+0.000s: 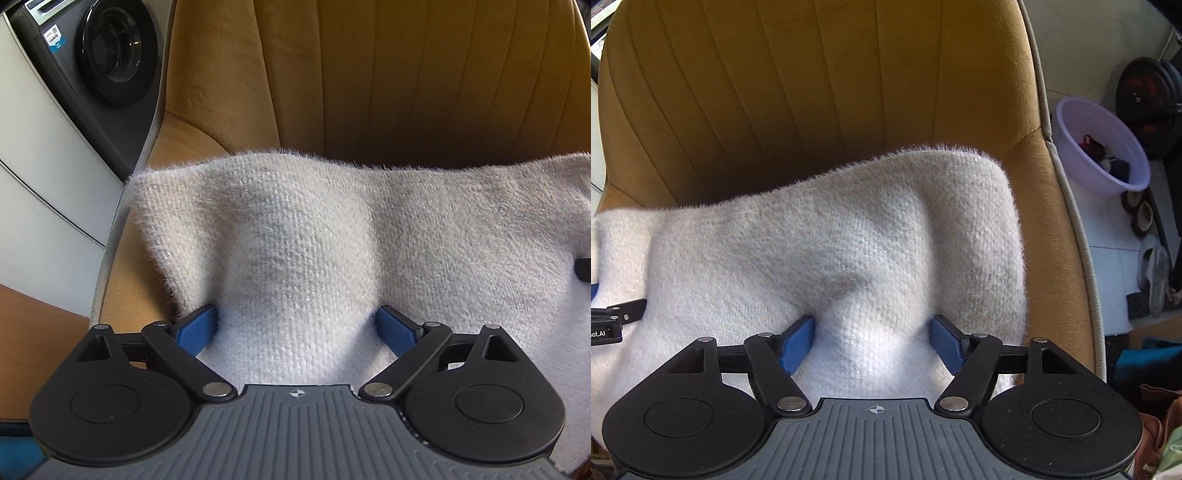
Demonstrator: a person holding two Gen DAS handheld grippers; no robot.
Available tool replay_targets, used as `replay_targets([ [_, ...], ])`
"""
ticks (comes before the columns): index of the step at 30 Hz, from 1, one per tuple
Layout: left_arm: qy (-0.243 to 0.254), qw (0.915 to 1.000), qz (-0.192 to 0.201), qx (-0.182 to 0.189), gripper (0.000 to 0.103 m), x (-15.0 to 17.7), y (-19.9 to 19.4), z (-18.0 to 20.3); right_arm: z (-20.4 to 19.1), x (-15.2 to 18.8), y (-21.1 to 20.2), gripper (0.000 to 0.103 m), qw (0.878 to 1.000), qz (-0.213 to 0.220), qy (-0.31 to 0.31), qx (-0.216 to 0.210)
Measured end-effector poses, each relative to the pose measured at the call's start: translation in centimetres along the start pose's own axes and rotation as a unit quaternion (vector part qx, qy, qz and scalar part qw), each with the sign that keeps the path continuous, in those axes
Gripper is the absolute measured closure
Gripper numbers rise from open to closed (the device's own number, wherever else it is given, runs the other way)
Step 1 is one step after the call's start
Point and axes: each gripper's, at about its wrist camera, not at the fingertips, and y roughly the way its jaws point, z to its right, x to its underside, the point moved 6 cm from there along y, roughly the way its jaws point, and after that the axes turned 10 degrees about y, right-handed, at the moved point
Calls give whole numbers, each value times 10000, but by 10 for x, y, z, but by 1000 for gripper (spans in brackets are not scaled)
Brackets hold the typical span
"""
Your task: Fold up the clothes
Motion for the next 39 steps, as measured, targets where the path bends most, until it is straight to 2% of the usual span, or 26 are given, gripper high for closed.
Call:
replay_targets([
  [3,48,9999,-98,56,9,-4,-11,-2,-3,2,-16,36,9996,236,-123,15],
  [4,114,9998,-99,128,12,-4,-17,-2,-4,2,-23,37,9992,343,-187,31],
  [6,429,9984,-13,355,13,1,-36,1,-8,8,-43,42,9965,686,-460,138],
  [8,620,9971,134,427,14,12,-59,1,-8,20,-67,44,9932,977,-602,210],
  [11,474,9959,277,725,14,43,-93,11,2,40,-92,46,9942,1048,-245,36],
  [13,260,9954,233,896,14,63,-97,19,5,56,-104,46,9927,1158,-295,147],
  [15,103,9962,94,860,14,84,-86,22,5,71,-96,46,9942,1005,-305,231],
  [16,169,9974,51,697,14,91,-77,22,6,79,-91,46,9948,928,-310,273],
  [18,252,9981,-70,553,10,95,-62,22,6,93,-82,43,9958,779,-319,353],
  [21,336,9979,-283,486,3,91,-42,22,8,93,-54,36,9966,621,-310,439],
  [23,391,9974,-425,441,1,89,-29,22,8,92,-36,33,9969,528,-318,493],
  [27,386,9965,-640,366,1,85,-14,21,6,90,-33,31,9966,492,-406,517],
  [30,235,9974,-600,309,2,80,-31,19,10,84,-48,31,9981,416,-142,433],
  [33,99,9985,-371,392,2,74,-60,17,19,79,-85,26,9970,510,555,202],
  [35,51,9990,-179,407,2,71,-82,16,26,80,-114,8,9928,691,972,89],
  [36,39,9991,-84,406,2,71,-93,15,27,83,-130,3,9903,840,1106,75],
  [39,90,9992,191,349,2,72,-126,13,25,94,-170,1,9844,1124,1350,55],
])
